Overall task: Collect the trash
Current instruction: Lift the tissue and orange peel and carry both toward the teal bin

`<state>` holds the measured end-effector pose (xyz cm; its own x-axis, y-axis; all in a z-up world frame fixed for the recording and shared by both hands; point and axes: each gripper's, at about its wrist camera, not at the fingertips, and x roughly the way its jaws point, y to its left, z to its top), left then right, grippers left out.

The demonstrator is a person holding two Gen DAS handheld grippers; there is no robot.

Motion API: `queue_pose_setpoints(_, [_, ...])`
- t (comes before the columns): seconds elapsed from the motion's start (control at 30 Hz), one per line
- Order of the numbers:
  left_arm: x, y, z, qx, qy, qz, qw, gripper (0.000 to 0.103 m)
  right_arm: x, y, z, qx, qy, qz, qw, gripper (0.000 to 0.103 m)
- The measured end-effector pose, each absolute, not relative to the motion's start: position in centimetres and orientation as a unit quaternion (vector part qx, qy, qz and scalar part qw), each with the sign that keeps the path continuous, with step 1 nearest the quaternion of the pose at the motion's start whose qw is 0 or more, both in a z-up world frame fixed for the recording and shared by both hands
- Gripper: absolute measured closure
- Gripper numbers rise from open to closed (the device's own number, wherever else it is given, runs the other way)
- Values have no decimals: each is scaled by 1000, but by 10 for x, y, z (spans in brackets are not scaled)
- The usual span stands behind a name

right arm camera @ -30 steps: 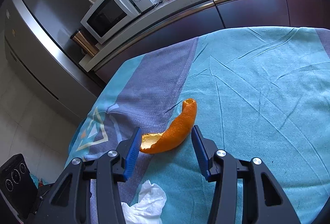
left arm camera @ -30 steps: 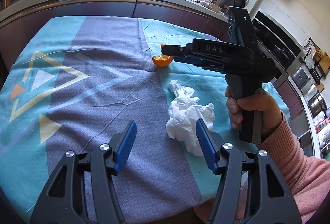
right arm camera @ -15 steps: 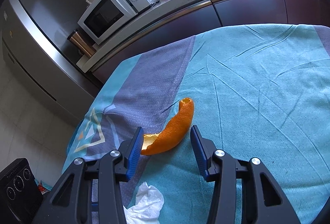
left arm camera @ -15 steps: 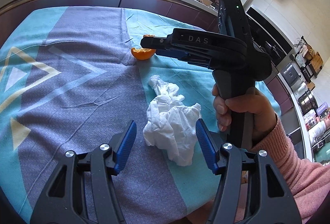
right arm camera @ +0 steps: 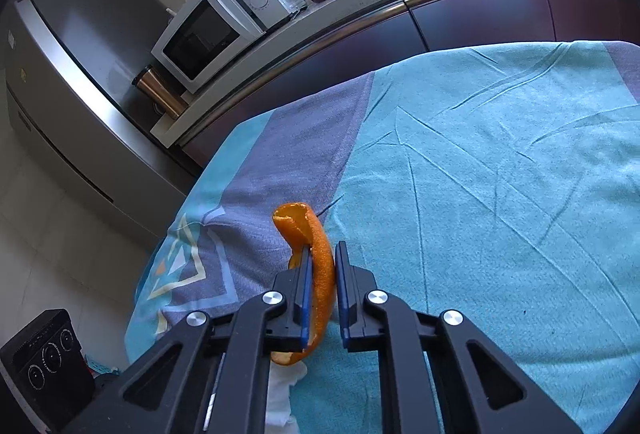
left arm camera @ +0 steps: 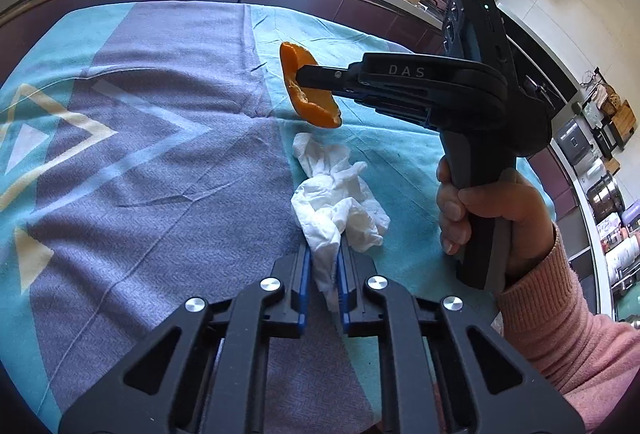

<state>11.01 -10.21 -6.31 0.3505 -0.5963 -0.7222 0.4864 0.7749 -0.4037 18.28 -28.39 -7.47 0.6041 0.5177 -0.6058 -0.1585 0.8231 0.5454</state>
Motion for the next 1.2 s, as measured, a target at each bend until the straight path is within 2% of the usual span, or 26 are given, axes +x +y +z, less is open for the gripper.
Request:
queue_pose_setpoints(0.6, [94, -29, -21, -69, 394, -246, 883, 92, 143, -233, -37, 224, 353, 266, 868, 94])
queue_pose_setpoints(1.2, [72, 38, -15, -97, 370, -183, 906, 92, 138, -159, -27, 198, 356, 337, 849, 94])
